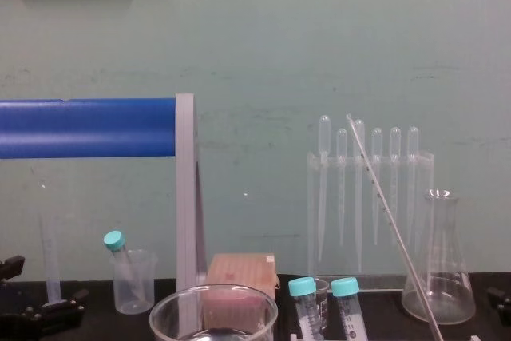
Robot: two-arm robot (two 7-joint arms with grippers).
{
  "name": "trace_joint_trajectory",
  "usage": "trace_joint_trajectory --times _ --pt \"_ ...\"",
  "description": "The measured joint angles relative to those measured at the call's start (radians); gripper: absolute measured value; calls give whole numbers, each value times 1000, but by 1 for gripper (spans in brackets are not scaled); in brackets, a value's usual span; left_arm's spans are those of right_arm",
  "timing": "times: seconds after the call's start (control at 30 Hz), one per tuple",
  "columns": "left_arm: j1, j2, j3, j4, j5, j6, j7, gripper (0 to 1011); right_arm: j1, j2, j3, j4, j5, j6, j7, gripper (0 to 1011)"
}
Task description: Hold the thermometer with one hand and immerse one end into the beaker, then reinsert it into the test tube rack.
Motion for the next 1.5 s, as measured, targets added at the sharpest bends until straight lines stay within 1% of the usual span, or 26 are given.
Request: trace_joint_trajectory --times 1.4,1.5 --pt "0 0 0 0 0 0 0 1008 0 0 0 0 0 0 0 1003" --pt "0 0 0 0 0 0 0 1008 -1 -2 12 -3 -1 1 -1 1003"
